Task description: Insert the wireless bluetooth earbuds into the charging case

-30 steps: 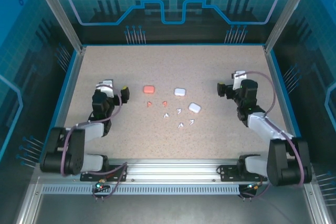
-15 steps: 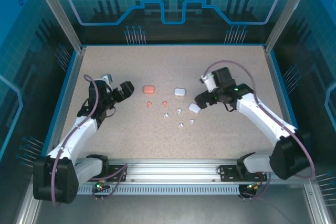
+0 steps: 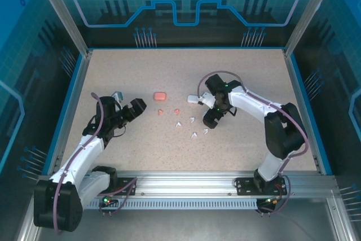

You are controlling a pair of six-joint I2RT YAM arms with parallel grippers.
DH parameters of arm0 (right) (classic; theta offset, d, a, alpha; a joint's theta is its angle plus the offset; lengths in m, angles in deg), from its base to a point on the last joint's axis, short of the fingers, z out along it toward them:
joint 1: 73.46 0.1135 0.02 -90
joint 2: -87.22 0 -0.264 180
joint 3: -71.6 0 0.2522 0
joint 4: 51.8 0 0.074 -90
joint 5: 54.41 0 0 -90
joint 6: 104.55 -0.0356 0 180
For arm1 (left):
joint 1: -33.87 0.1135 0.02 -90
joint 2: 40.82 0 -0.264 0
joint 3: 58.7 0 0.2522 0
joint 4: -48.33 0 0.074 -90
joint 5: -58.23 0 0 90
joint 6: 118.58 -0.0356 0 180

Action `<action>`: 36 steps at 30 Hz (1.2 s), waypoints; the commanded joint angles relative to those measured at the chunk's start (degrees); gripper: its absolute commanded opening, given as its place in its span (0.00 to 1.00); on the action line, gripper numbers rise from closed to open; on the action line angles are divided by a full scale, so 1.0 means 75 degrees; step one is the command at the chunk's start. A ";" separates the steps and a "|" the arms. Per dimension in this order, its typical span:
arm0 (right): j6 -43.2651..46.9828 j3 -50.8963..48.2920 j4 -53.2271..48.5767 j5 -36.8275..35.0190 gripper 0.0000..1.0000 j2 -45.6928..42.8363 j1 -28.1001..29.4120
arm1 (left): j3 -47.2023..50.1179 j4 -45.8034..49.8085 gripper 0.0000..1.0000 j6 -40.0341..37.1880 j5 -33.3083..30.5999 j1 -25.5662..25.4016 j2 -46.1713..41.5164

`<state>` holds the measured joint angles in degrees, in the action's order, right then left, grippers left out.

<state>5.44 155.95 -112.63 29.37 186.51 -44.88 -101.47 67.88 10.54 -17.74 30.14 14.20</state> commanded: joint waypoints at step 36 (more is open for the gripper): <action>0.0499 0.0330 0.0941 -0.0061 0.47 0.1080 0.0114 | -0.0484 0.0333 0.99 0.0117 0.0492 -0.0054 0.0257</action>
<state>9.33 159.77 -110.18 29.59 198.18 -44.11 -102.46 69.82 10.54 -17.22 30.05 15.84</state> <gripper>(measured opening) 0.477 0.988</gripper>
